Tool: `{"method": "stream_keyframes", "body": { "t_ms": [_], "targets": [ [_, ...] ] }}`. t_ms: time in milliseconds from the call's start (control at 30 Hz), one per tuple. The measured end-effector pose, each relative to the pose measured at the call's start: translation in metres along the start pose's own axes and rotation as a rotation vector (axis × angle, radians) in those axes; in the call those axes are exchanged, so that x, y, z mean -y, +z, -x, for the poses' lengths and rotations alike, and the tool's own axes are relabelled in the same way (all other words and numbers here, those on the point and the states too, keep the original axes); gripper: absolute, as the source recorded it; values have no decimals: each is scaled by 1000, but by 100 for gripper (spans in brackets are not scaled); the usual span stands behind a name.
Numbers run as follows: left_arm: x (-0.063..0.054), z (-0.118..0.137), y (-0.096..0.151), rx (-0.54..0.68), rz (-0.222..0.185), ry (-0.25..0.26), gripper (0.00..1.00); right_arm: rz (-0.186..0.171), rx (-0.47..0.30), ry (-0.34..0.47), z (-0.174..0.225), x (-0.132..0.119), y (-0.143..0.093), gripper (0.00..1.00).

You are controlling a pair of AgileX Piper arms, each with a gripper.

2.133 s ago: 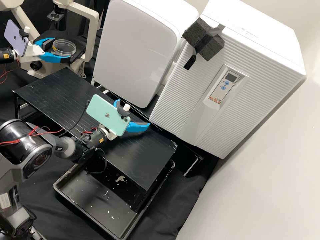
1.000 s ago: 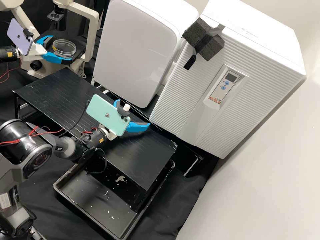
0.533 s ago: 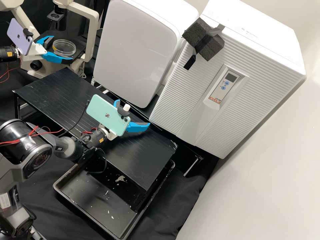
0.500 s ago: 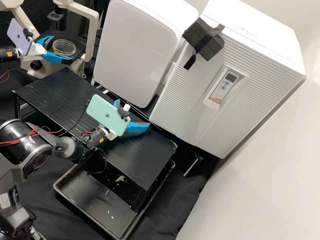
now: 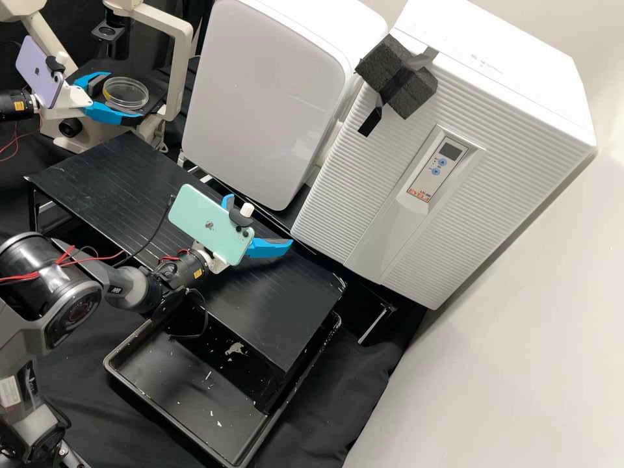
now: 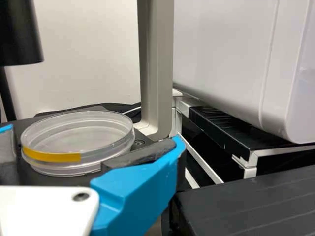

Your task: Place the petri dish on the bench

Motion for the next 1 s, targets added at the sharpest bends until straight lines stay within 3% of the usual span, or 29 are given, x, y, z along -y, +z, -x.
{"method": "stream_keyframes", "body": {
  "t_ms": [233,500,900,1000],
  "targets": [
    [-2,1,-6,17,27,-7,100,0,0,0,0,0,0,100],
    [-10,5,-11,11,137,14,100,0,0,0,0,0,0,100],
    [-10,5,-10,3,144,7,100,0,0,0,0,0,0,100],
    [-8,4,-7,1,128,7,100,0,0,0,0,0,0,100]
  ]
}}
